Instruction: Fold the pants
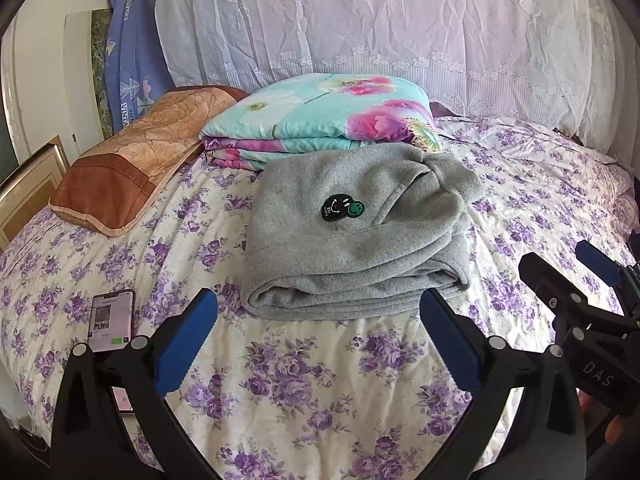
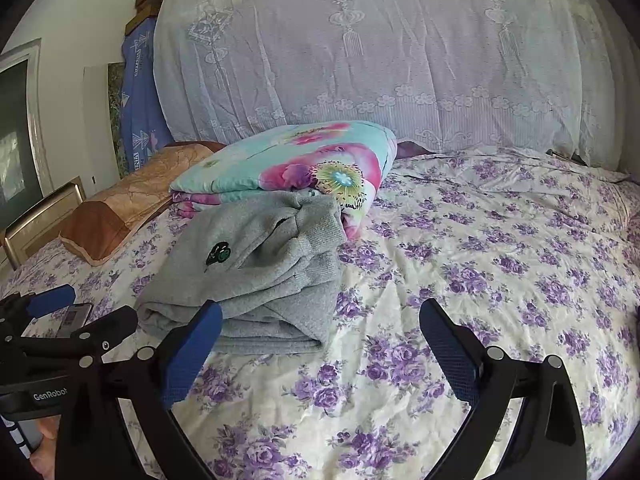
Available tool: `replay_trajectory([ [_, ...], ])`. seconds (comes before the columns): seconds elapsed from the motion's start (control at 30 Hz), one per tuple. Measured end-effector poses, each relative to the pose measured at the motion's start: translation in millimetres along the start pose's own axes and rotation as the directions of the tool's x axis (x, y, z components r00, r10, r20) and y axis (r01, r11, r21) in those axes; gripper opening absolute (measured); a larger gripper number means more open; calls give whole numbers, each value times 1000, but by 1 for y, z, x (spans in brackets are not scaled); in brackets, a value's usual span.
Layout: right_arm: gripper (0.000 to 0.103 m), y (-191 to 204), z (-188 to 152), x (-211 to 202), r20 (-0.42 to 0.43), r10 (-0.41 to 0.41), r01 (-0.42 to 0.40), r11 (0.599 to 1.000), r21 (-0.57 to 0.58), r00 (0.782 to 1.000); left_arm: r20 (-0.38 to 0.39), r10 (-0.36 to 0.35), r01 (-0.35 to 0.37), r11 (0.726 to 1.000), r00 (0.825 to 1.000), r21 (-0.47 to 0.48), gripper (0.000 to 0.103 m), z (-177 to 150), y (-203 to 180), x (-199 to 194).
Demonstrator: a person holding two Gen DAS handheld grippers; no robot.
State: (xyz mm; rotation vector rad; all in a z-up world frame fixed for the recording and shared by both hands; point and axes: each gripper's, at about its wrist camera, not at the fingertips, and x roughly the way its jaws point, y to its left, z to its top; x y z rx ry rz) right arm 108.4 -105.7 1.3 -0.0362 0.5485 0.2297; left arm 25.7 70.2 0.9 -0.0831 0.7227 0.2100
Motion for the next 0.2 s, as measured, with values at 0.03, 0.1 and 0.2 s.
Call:
replay_trajectory([
  [0.03,99,0,0,0,0,0,0,1000,0,1000,-4,0,0,1000,1000,-3,99,0,0,1],
  [0.1,100,0,-1,1,-1,1,-1,1000,0,1000,-2,-1,1,1000,1000,-8,99,-1,0,1],
  [0.2,100,0,-1,1,-1,1,-1,1000,0,1000,0,0,0,1000,1000,-9,99,-1,0,1],
])
